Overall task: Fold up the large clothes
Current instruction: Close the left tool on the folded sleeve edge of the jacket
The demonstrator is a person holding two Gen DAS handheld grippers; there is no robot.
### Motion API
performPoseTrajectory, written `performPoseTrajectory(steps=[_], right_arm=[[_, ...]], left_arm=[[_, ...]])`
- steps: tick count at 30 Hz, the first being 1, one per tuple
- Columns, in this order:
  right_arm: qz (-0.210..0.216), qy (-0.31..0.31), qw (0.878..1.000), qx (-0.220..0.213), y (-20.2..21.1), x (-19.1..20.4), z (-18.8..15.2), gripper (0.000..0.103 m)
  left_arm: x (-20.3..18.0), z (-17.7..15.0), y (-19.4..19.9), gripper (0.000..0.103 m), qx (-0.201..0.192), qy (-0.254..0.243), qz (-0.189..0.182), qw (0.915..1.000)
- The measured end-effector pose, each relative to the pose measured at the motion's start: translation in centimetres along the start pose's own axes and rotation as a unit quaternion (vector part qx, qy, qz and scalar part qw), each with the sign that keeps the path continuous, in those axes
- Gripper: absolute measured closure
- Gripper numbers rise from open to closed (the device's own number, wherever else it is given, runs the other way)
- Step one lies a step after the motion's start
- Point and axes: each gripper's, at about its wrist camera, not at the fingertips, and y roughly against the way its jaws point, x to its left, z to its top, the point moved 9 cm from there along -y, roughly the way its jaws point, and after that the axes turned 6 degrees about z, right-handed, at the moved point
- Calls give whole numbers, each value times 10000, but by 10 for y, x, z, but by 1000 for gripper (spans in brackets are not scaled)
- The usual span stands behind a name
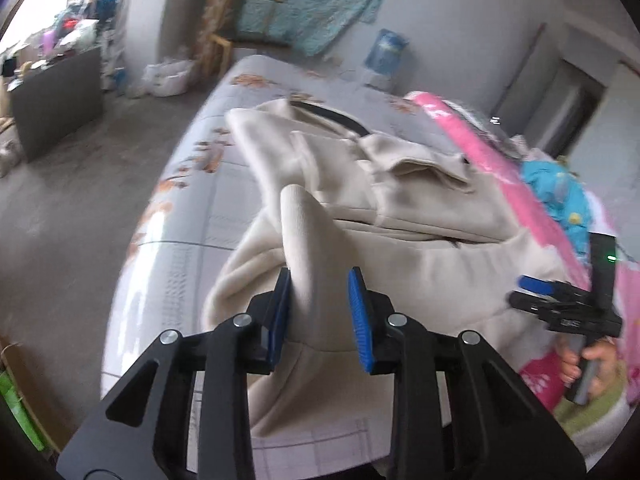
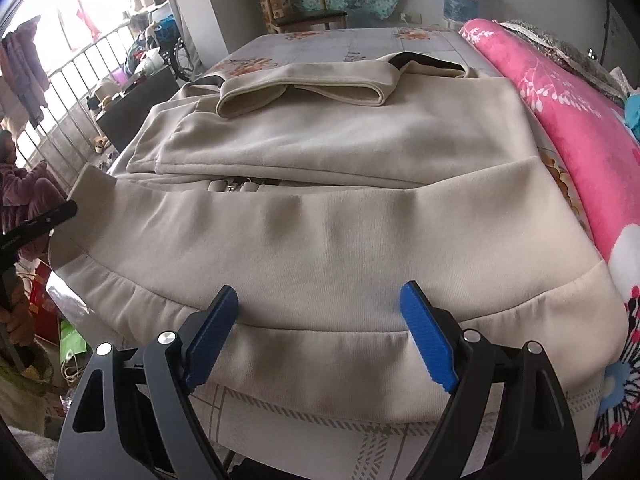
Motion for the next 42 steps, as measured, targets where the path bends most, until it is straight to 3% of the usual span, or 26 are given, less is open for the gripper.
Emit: performPoseTrajectory(steps=[4,7,10,12,15,20,24,29,35,42], right_arm=[[39,-79,10000,34,0,-1,1,21],[69,-128,9999,23,1,-1,0,21],[70,-123,9999,4,1,-1,0,21],[69,-106,9999,-1,1,-1,0,21],[81,-78,9999,-13,0,0,1,19],[216,-186,9996,-80,7,-2,0,19],[153,-381,9980,-483,36,-22,1,19],[-158,-856,9922,-891,75,-75,3,22],[-334,-1212,9879,-905,81,-122,21,37],[-567,-989,9908,-729,61,-130,38,41]], left_arm=[[9,-1,-21,73,318,69,235,9992],[19,2,-33,73,454,432,157,9979],[13,5,-33,73,325,464,0,9984],[-7,8,-23,73,66,51,-102,9999],[-31,4,-19,68,-65,-736,237,9970],[-17,-4,-42,68,311,-987,1564,9823],[-14,-4,-39,71,306,-1051,1858,9765],[-15,-5,-40,72,321,-1291,2285,9644],[-15,-5,-40,72,359,-1359,2497,9581],[-16,-6,-39,72,445,-1298,2563,9568]])
